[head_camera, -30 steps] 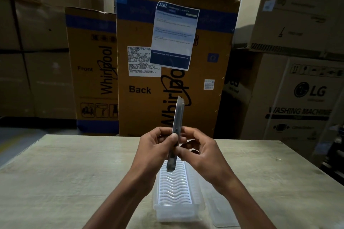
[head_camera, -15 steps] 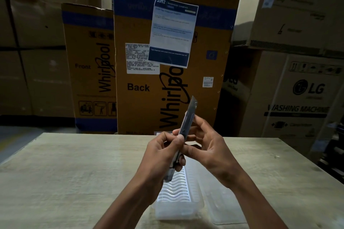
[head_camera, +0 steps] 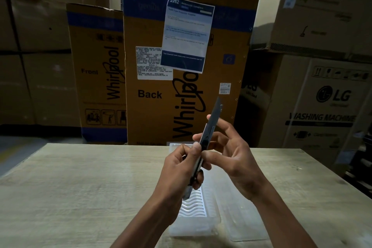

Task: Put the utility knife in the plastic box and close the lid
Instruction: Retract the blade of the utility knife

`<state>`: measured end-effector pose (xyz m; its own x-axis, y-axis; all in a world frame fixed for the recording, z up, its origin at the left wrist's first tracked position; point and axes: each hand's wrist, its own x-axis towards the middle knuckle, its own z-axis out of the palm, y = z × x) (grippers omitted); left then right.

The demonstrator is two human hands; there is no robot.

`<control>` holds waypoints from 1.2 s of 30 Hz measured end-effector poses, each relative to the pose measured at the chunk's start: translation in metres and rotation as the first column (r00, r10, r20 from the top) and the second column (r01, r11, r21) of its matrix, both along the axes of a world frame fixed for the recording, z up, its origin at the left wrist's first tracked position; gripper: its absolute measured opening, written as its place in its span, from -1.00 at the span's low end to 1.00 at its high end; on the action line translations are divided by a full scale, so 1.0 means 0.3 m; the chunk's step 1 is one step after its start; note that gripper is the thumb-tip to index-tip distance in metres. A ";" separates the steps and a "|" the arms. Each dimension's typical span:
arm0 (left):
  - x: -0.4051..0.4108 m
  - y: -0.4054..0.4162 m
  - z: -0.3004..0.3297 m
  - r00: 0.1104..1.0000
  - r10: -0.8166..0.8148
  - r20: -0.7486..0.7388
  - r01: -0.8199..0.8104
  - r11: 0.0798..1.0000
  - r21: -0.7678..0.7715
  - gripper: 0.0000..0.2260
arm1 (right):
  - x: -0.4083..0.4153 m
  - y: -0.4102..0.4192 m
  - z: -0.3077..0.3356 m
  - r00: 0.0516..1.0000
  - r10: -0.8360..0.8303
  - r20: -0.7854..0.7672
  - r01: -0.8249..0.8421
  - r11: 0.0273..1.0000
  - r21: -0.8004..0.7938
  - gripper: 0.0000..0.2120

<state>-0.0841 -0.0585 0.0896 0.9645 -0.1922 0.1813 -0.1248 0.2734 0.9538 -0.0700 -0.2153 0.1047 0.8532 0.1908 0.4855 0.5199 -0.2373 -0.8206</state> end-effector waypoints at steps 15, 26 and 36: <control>-0.004 -0.030 -0.036 0.999 0.030 0.038 -0.033 0.998 0.056 -0.73 | 0.001 -0.034 0.016 0.999 -0.049 0.024 0.047 0.997 0.061 -0.38; -0.003 -0.036 -0.044 0.998 0.035 0.045 -0.039 0.996 0.083 -0.70 | 0.004 -0.042 0.021 0.997 -0.061 0.041 0.059 0.996 0.060 -0.39; -0.003 -0.037 -0.042 0.998 0.037 0.044 -0.041 0.995 0.086 -0.72 | 0.003 -0.040 0.018 0.997 -0.062 0.043 0.059 0.997 0.056 -0.37</control>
